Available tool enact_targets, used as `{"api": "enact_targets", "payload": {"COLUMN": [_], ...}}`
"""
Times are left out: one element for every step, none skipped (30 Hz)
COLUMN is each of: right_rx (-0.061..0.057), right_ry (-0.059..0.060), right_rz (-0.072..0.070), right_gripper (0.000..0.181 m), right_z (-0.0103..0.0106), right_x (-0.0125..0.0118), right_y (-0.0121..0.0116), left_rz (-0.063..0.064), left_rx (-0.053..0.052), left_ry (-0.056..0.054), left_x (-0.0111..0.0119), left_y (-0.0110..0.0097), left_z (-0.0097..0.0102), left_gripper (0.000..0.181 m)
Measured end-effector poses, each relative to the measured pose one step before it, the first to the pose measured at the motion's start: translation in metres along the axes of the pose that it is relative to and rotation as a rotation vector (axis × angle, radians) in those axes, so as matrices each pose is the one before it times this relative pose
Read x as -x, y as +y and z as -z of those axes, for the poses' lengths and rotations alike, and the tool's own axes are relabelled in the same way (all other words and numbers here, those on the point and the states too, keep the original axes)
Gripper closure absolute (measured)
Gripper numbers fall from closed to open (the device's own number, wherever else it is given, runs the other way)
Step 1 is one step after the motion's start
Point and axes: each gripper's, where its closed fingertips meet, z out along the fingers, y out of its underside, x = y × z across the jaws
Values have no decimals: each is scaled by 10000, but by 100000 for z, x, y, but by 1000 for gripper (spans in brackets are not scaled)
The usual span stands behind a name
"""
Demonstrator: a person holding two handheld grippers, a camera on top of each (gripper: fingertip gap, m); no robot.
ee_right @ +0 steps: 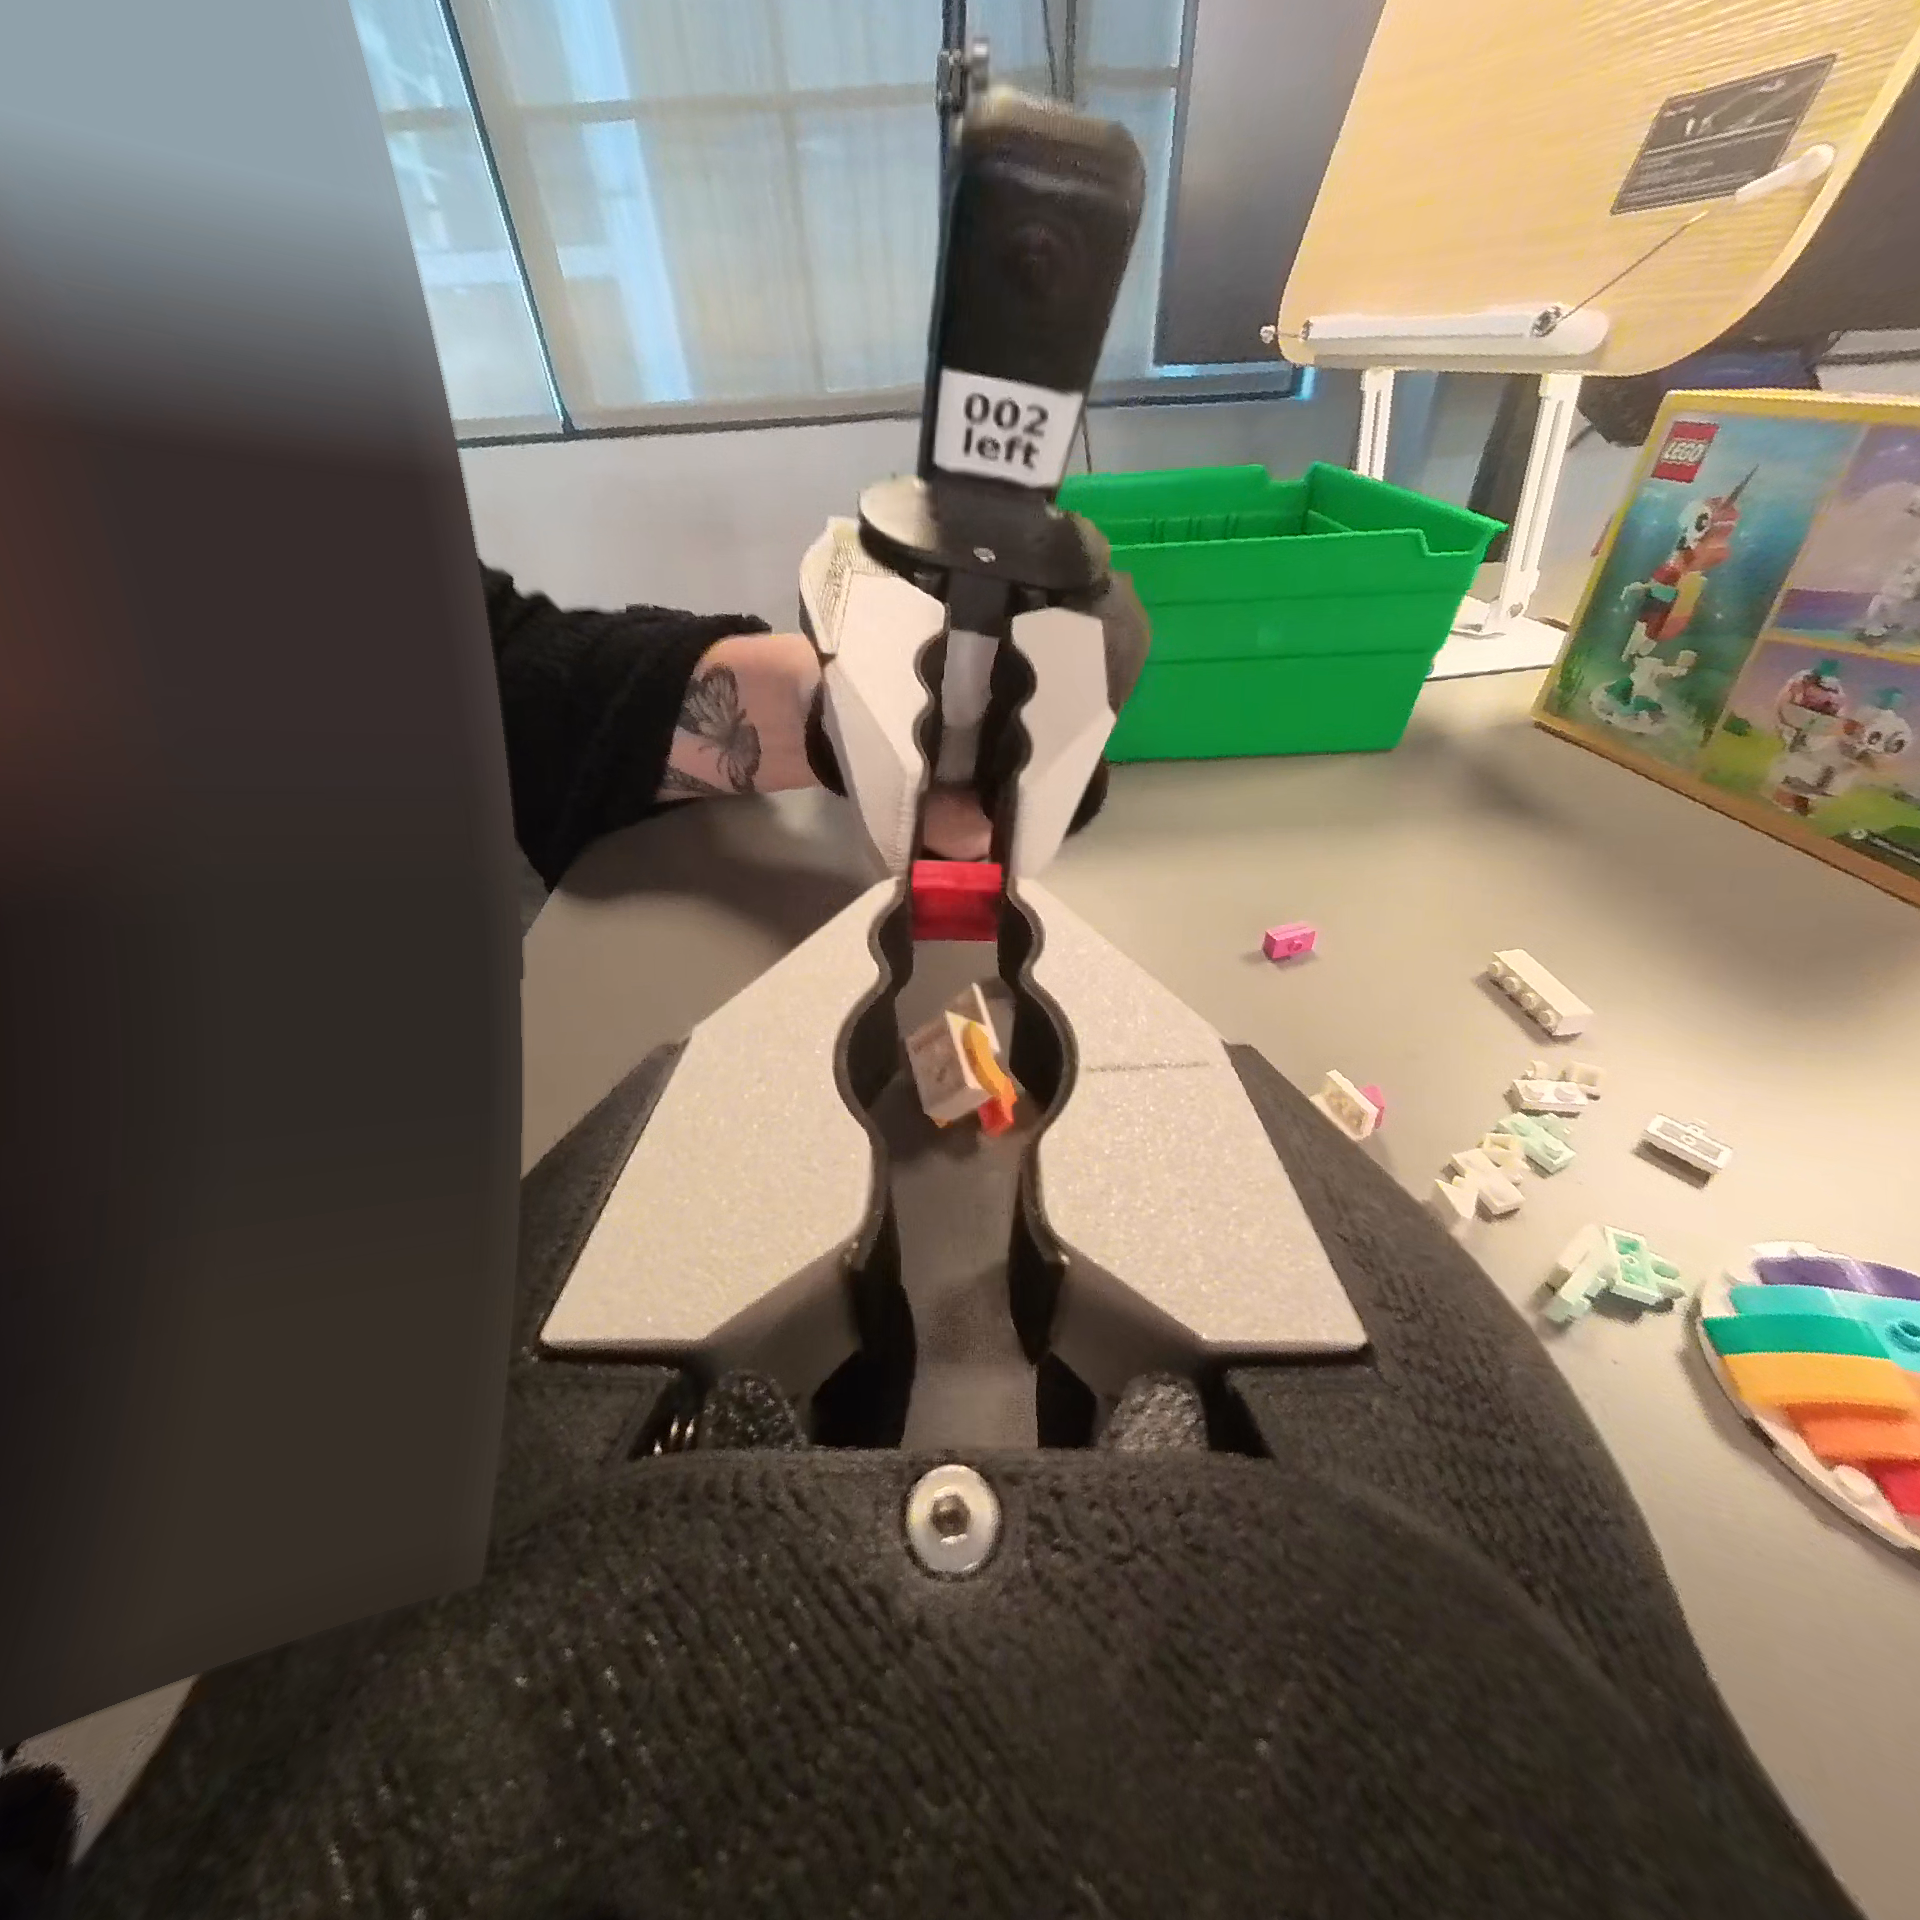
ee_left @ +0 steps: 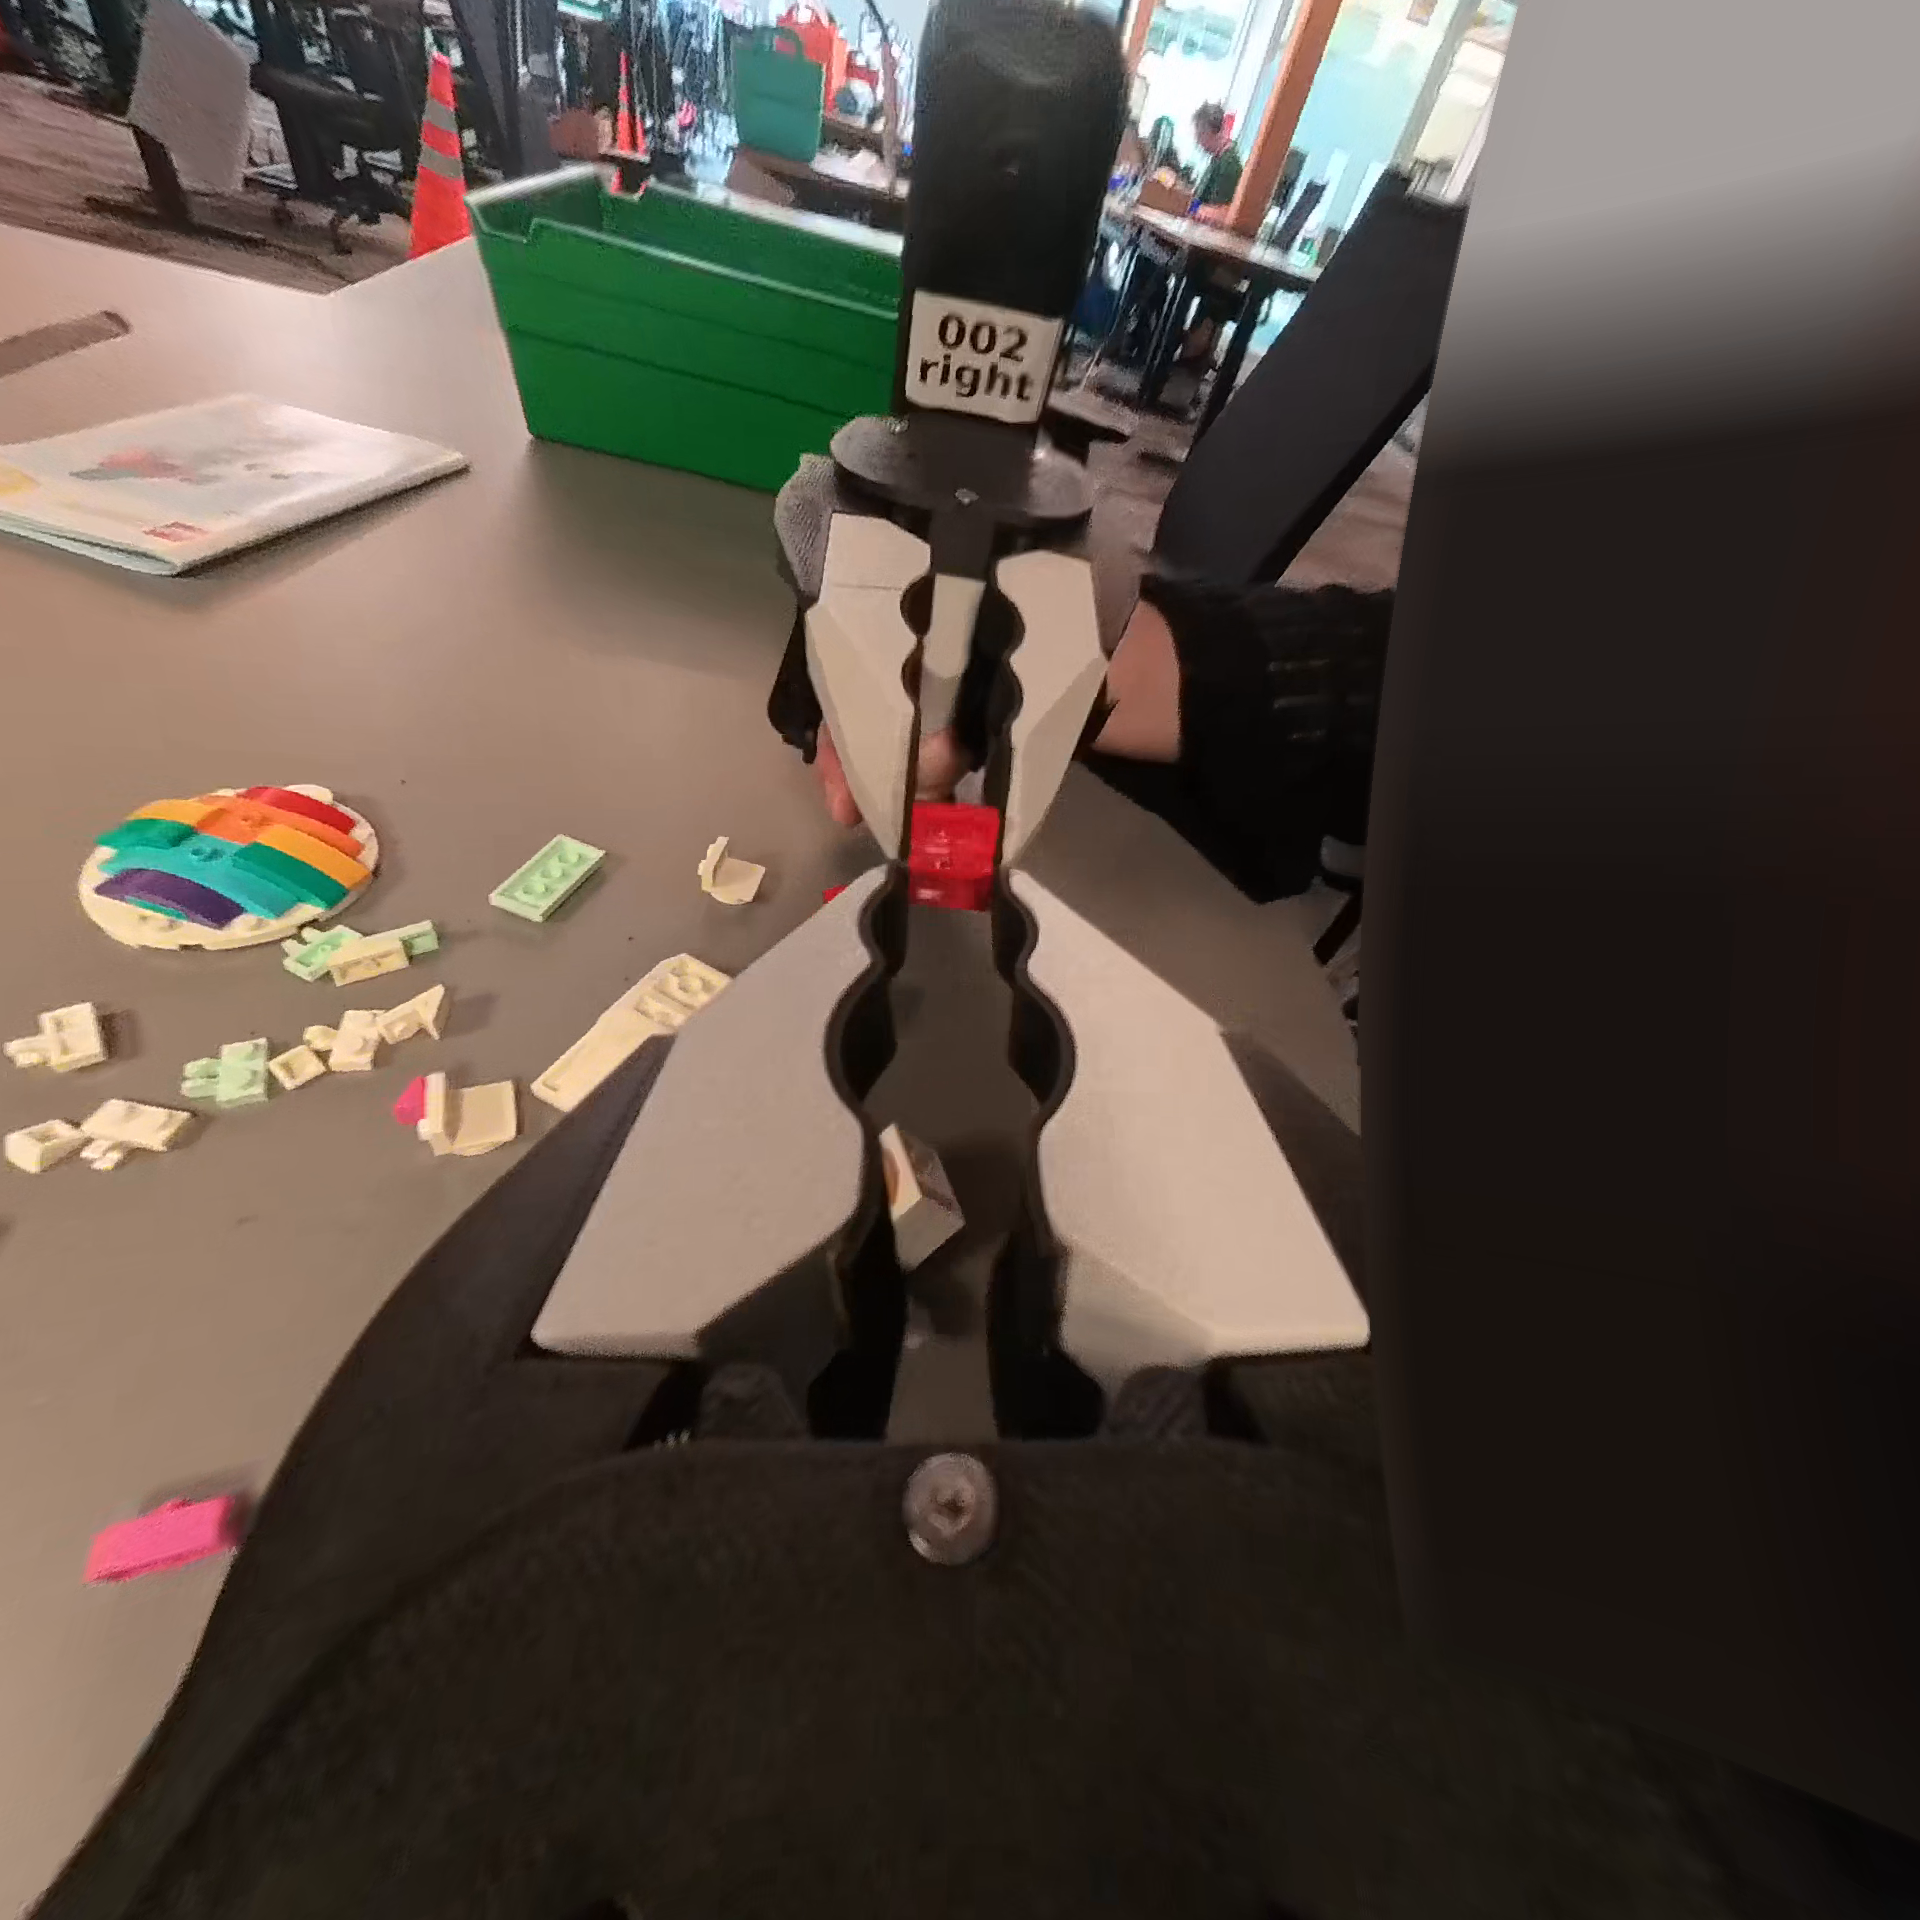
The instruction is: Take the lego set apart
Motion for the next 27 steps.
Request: {"api": "enact_targets", "payload": {"right_rx": [181, 159, 137, 147, 165, 145, 87, 49, 86, 153, 204, 196, 152, 153, 267, 908, 1239, 264, -603, -427, -25, 52, 89, 211, 242, 144, 53], "right_ry": [42, 35, 30, 20, 22, 23, 9, -8, 0, 32, 61, 67, 47, 35, 73, 406, 693, 271, -93, 114, 158, -36, -65, 69, 159, 184, 159], "right_rz": [150, 100, 85, 78, 65, 55, 53, 51, 70, 119, 172, 190, 154, 144, 204, 340, 383, -121, -503, -120, 220, 155, 111, 221, 287, 258, 213], "right_gripper": [167, 167, 167, 167, 167, 167, 167, 167, 167, 167, 166, 166, 167, 167, 166, 167, 167, 167, 167, 167, 167, 167, 167, 167, 167, 167, 167], "right_z": [-50, -58, -35, -20, -39, -52, -40, -24, -25, -76, -92, -44, 7, -9, -23, 183, 536, 504, 548, 285, -142, -420, -520, -424, -279, -167, -79], "right_x": [-25, -41, -10, 13, 10, 7, 11, 26, 23, 17, 29, 22, 25, 34, -4, -576, -1110, -584, -205, -343, -201, 208, 314, 148, 3, -66, -70], "right_y": [200, 195, 155, 188, 236, 216, 102, 4, 50, 149, 227, 198, 134, 138, 305, 1475, 2414, 1128, -709, -928, -370, -131, 72, 398, 493, 310, 102], "left_rz": [-145, -46, 2, -7, -15, -3, -42, -65, -70, -95, -67, -54, -48, -77, -132, -85, 104, 383, 342, 117, -92, -42, 208, 457, 482, 388, 358], "left_rx": [166, 119, 78, 122, 197, 224, 159, 94, 112, 123, 147, 121, 55, 88, 152, 44, -567, -931, -728, -160, 404, 640, 669, 746, 615, 440, 372], "left_ry": [-117, -59, 9, 11, -41, -86, -84, -71, -58, -61, -37, -28, -31, -41, -63, -155, -363, -225, -239, -374, -421, -294, 24, 136, 27, 9, 7], "left_x": [71, 75, 29, 11, 40, 45, 0, -24, -23, 9, 28, 7, -5, -14, -3, 208, 785, 819, 731, 704, 587, 307, -91, -57, 234, 259, 290], "left_y": [172, 159, 118, 165, 235, 214, 75, -36, 44, 139, 199, 158, 62, 68, 160, 24, -868, -1470, -1210, -287, 672, 1161, 1298, 1448, 1246, 971, 798], "left_z": [53, 25, 7, -27, -45, -26, 42, 56, 26, 28, 10, -42, -49, -27, -6, 387, 1470, 1907, 1418, 479, -353, -858, -1053, -1047, -906, -725, -554], "left_gripper": [166, 166, 165, 165, 165, 165, 165, 166, 166, 166, 166, 166, 166, 166, 166, 166, 166, 166, 167, 166, 166, 166, 166, 166, 166, 166, 166]}}
